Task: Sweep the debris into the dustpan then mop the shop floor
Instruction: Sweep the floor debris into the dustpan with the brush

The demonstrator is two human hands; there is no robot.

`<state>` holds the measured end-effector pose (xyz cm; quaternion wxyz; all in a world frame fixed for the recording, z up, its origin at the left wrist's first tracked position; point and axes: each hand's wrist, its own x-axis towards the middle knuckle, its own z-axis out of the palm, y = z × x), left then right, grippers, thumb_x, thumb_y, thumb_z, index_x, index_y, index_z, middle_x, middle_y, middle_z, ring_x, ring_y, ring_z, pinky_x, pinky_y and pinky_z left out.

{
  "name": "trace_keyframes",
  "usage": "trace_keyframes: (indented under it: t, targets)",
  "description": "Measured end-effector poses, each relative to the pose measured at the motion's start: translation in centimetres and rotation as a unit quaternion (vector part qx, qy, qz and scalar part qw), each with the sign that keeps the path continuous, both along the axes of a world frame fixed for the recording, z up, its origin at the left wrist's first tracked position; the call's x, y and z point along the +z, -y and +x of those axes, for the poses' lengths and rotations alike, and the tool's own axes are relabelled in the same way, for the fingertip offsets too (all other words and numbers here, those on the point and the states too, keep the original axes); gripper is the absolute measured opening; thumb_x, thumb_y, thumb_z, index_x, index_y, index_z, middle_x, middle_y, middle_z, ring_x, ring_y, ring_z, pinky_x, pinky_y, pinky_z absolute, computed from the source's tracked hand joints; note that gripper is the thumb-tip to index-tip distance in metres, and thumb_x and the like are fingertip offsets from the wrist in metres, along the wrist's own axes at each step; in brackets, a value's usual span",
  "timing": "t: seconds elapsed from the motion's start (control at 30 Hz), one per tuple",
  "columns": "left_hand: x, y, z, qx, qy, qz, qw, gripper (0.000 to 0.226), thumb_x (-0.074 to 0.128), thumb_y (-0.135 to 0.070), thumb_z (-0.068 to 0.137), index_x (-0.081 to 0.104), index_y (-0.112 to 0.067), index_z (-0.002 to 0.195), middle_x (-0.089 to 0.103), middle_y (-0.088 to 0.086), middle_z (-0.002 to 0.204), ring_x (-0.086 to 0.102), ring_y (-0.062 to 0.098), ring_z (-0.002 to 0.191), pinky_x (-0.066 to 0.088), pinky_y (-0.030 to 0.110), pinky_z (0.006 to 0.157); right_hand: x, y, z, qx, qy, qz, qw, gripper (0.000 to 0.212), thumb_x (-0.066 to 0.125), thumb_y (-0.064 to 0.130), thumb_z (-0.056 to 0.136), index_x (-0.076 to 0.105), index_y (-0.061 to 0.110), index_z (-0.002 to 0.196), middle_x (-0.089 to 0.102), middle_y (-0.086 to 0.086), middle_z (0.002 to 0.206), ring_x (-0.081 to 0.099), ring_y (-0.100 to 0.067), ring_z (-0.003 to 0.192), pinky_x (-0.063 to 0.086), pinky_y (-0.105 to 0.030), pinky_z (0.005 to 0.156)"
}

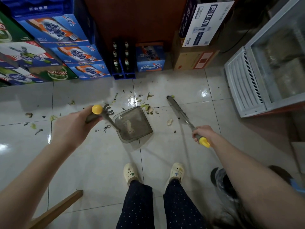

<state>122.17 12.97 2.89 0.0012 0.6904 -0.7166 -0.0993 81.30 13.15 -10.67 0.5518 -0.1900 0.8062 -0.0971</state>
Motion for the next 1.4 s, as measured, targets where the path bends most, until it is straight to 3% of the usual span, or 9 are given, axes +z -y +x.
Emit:
trace_keyframes:
  t: [0.27, 0.37, 0.5, 0.87, 0.97, 1.07, 1.2, 1.3, 1.4]
  targets:
    - [-1.1, 0.1, -1.3, 0.012, -0.014, -0.008, 1.0, 0.03, 0.058, -0.045, 0.087, 0.06, -0.017, 0.098, 0.062, 0.011, 0.065, 0.048, 0.03, 0.053, 0.029, 0.027, 0.047, -0.3, -1.6, 6.0, -0.041, 0.075, -0.009, 0.996, 0.014, 0.052, -0.014, 0.079, 0.054, 0.0, 0.076, 0.05, -0.015, 0.059, 0.04, -0.014, 0.024, 0.035, -0.014, 0.033]
    - [-1.0, -0.4, -0.6, 0.005, -0.016, 0.0, 1.0, 0.03, 0.059, -0.045, 0.086, 0.06, -0.017, 0.096, 0.065, 0.009, 0.066, 0.052, 0.033, 0.055, 0.031, 0.029, 0.048, 0.0, -1.6, 9.1, -0.039, 0.097, -0.016, 0.994, 0.029, 0.054, -0.014, 0.077, 0.061, 0.0, 0.102, 0.051, -0.015, 0.058, 0.043, -0.017, 0.035, 0.037, -0.015, 0.034]
    - [-0.7, -1.1, 0.8, -0.043, 0.0, -0.01, 0.999, 0.029, 0.064, -0.043, 0.083, 0.063, -0.016, 0.094, 0.061, 0.01, 0.062, 0.057, 0.036, 0.054, 0.023, 0.024, 0.046, 0.0, -2.0, 13.7, -0.02, 0.115, -0.017, 0.993, 0.048, 0.054, -0.015, 0.076, 0.05, -0.014, 0.124, 0.05, -0.015, 0.054, 0.041, -0.017, 0.033, 0.036, -0.016, 0.035]
    - [-1.4, -1.3, 4.2, -0.1, -0.03, 0.037, 0.994, 0.029, 0.051, -0.054, 0.087, 0.056, -0.031, 0.103, 0.064, 0.002, 0.071, 0.061, 0.033, 0.066, 0.034, 0.028, 0.048, 1.9, -7.3, 14.5, -0.072, 0.081, -0.04, 0.993, 0.061, 0.053, -0.018, 0.077, 0.048, 0.005, 0.133, 0.055, -0.018, 0.079, 0.043, -0.02, 0.037, 0.033, -0.014, 0.031]
    - [-1.1, -1.3, 4.1, -0.12, -0.028, 0.041, 0.992, 0.028, 0.051, -0.052, 0.088, 0.056, -0.029, 0.104, 0.065, 0.003, 0.07, 0.062, 0.033, 0.068, 0.035, 0.028, 0.048, 2.3, -9.2, 13.0, -0.097, 0.072, -0.041, 0.992, 0.045, 0.053, -0.016, 0.078, 0.055, 0.011, 0.114, 0.053, -0.015, 0.068, 0.042, -0.015, 0.029, 0.034, -0.014, 0.032]
    - [-0.5, -1.2, 3.7, -0.132, -0.016, 0.032, 0.991, 0.029, 0.052, -0.052, 0.088, 0.056, -0.029, 0.105, 0.061, 0.001, 0.066, 0.062, 0.03, 0.064, 0.037, 0.028, 0.048, 2.8, -10.5, 11.6, -0.113, 0.065, -0.037, 0.991, 0.021, 0.053, -0.015, 0.079, 0.055, 0.002, 0.091, 0.048, -0.013, 0.055, 0.039, -0.012, 0.024, 0.034, -0.013, 0.032]
    - [-0.1, -1.4, 3.2, -0.135, -0.017, 0.012, 0.991, 0.03, 0.054, -0.052, 0.086, 0.059, -0.027, 0.103, 0.052, -0.002, 0.058, 0.057, 0.028, 0.054, 0.036, 0.025, 0.045, 2.8, -12.0, 10.2, -0.134, 0.057, -0.029, 0.989, 0.019, 0.052, -0.016, 0.078, 0.051, 0.001, 0.07, 0.046, -0.009, 0.036, 0.039, -0.013, 0.022, 0.033, -0.013, 0.031]
    - [-0.2, -1.7, 3.2, -0.122, -0.033, 0.005, 0.992, 0.031, 0.055, -0.05, 0.086, 0.061, -0.024, 0.102, 0.051, -0.001, 0.055, 0.053, 0.027, 0.05, 0.037, 0.025, 0.044, 2.2, -12.6, 9.9, -0.147, 0.059, -0.024, 0.987, 0.022, 0.052, -0.016, 0.078, 0.05, 0.002, 0.067, 0.045, -0.008, 0.033, 0.039, -0.014, 0.022, 0.032, -0.012, 0.03]
    - [-0.2, -2.0, 3.5, -0.092, -0.029, -0.006, 0.995, 0.03, 0.058, -0.048, 0.085, 0.062, -0.023, 0.101, 0.051, 0.0, 0.058, 0.047, 0.025, 0.05, 0.033, 0.024, 0.044, 1.5, -12.7, 10.5, -0.139, 0.067, -0.016, 0.988, 0.019, 0.052, -0.016, 0.079, 0.052, 0.002, 0.071, 0.048, -0.012, 0.045, 0.04, -0.014, 0.023, 0.033, -0.013, 0.031]
